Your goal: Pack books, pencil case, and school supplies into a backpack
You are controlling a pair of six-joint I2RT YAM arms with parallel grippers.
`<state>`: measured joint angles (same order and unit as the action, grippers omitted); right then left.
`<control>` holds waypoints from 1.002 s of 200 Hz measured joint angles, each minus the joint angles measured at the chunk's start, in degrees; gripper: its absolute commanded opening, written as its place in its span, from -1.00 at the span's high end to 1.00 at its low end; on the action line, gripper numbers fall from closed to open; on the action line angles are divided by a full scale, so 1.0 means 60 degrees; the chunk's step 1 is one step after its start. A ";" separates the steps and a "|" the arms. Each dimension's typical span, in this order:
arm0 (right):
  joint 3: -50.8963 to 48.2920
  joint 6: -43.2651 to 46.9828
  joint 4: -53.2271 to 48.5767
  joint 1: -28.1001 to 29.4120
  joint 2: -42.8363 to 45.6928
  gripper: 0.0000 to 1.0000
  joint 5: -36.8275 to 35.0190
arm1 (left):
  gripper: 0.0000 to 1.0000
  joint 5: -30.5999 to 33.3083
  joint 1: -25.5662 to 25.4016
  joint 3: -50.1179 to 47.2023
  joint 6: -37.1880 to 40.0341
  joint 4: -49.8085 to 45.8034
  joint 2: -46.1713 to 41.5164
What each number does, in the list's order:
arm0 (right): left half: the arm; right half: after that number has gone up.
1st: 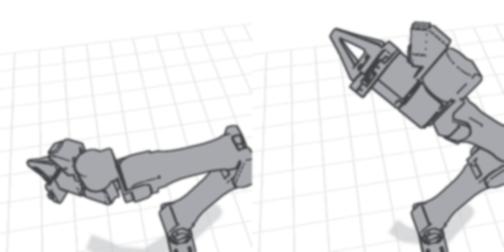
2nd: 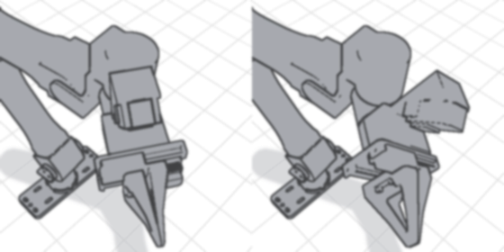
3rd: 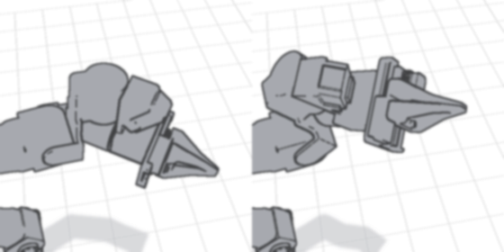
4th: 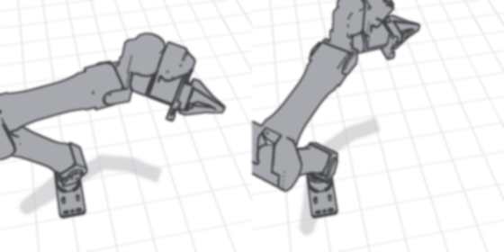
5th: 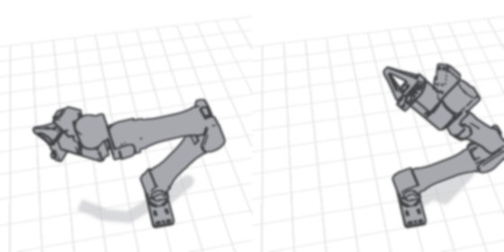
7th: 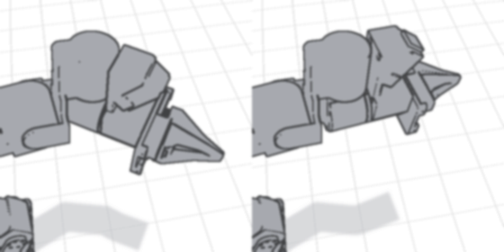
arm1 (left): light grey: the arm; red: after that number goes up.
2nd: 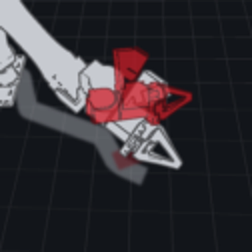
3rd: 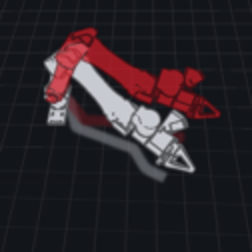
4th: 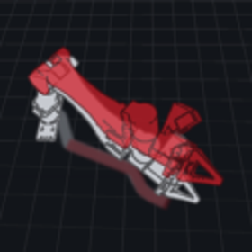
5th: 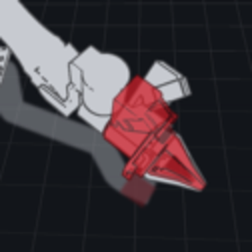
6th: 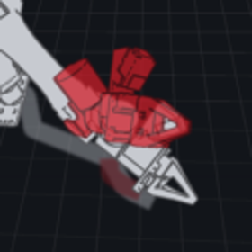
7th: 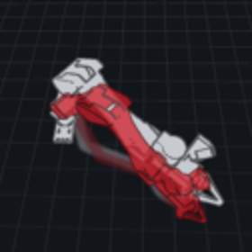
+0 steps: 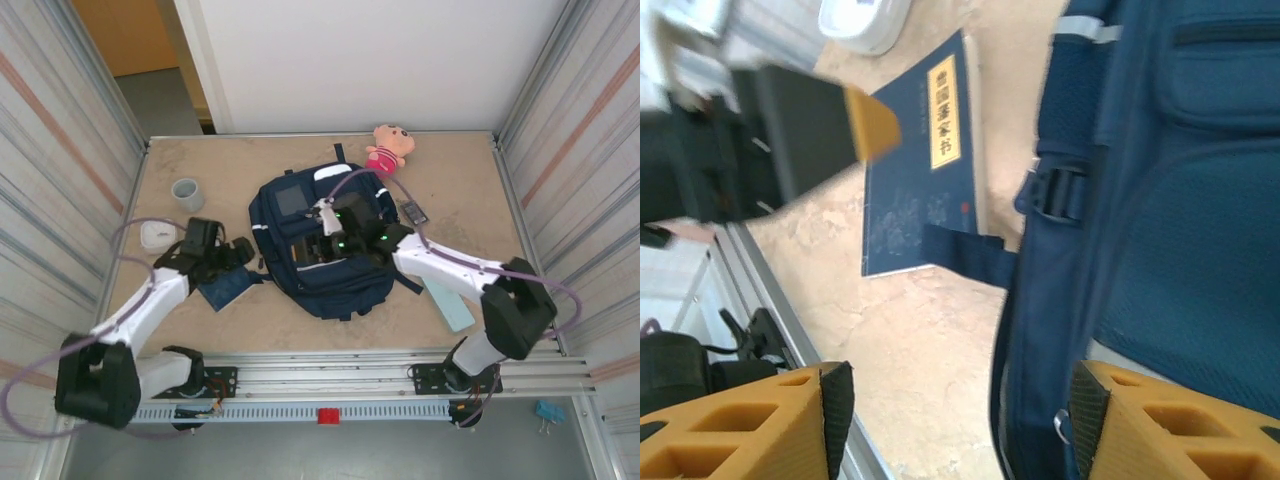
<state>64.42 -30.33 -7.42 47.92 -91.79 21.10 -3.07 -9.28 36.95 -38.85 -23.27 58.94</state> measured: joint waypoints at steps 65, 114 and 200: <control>0.2805 0.1366 -0.0193 0.1563 -0.3009 0.01 -0.0627 | -0.59 -0.1071 0.2932 -0.1410 -0.0433 -0.1020 -0.1705; 0.4284 0.1836 -0.0273 0.1814 -0.5049 0.16 -0.0958 | -0.52 -0.1326 0.2998 -0.1861 -0.0539 -0.1086 -0.1446; 0.5300 0.2000 -0.0444 0.1818 -0.6663 0.57 -0.1698 | -0.48 -0.1712 0.3056 -0.2364 -0.0525 -0.0233 -0.0437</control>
<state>96.23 -18.33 -10.09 58.83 -131.76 10.92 -13.34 9.06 22.76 -42.00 -24.67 56.31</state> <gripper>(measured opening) 0.235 0.744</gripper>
